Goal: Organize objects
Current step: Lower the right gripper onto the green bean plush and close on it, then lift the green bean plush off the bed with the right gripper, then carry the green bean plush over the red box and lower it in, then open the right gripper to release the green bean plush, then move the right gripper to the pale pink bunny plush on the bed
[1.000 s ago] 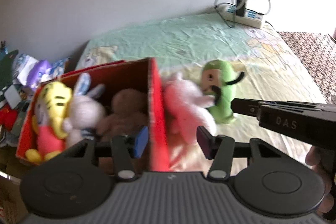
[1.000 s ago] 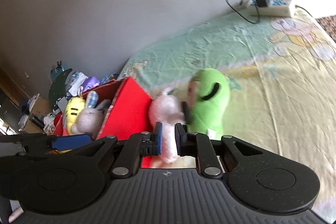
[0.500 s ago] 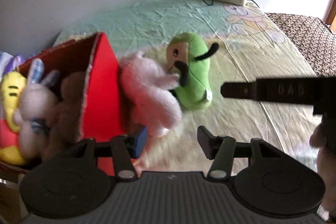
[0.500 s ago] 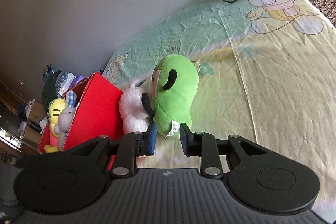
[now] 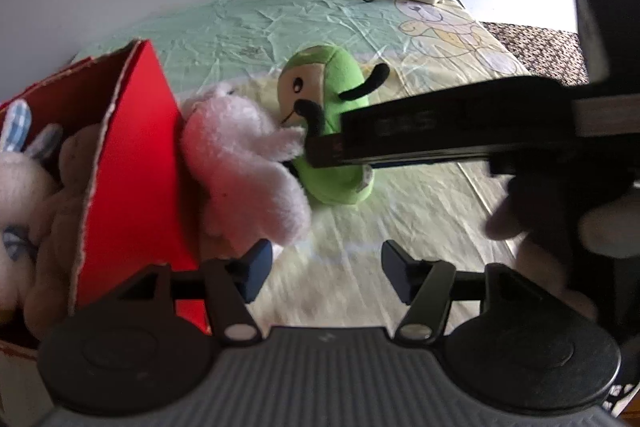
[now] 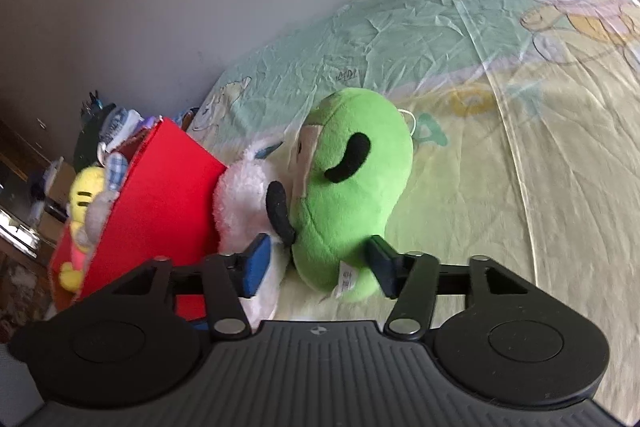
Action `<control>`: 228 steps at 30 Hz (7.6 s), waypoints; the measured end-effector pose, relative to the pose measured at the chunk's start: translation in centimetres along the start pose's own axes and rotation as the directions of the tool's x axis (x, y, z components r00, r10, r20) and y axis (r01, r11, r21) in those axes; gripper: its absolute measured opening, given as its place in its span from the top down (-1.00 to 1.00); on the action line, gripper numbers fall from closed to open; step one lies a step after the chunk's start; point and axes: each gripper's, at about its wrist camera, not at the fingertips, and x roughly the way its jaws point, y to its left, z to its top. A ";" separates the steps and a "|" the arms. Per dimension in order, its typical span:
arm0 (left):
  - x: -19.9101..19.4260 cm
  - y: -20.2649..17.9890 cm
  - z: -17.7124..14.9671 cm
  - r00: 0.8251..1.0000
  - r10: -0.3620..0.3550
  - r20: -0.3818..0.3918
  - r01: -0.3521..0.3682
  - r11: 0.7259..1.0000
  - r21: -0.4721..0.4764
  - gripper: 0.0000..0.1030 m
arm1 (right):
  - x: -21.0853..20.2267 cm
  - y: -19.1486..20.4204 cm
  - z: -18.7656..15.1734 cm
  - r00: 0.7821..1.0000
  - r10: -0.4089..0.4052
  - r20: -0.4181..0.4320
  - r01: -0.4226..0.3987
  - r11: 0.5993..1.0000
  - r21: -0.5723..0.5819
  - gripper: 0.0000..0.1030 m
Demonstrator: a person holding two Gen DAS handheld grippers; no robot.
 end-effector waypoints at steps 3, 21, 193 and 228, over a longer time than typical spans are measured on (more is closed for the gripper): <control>0.2 0.1 0.1 1.000 0.004 0.001 -0.004 1.000 0.014 -0.26 | 0.5 -0.5 0.2 1.000 -0.002 0.004 0.002 1.000 0.009 -0.16; -0.8 1.2 -0.1 0.992 -0.121 0.025 0.120 0.993 0.020 -0.26 | -4.4 -5.2 -1.5 0.990 0.133 -0.041 -0.120 0.965 0.231 0.14; -8.6 18.2 0.5 0.972 -0.176 0.156 0.158 0.980 0.124 -0.38 | -0.9 17.3 -3.2 0.964 -0.042 0.264 0.032 0.999 0.042 0.27; -14.1 10.6 -0.9 0.958 -0.078 0.275 0.072 0.997 0.032 -0.44 | -6.3 7.9 -3.6 0.986 0.018 0.168 -0.035 0.994 0.099 0.25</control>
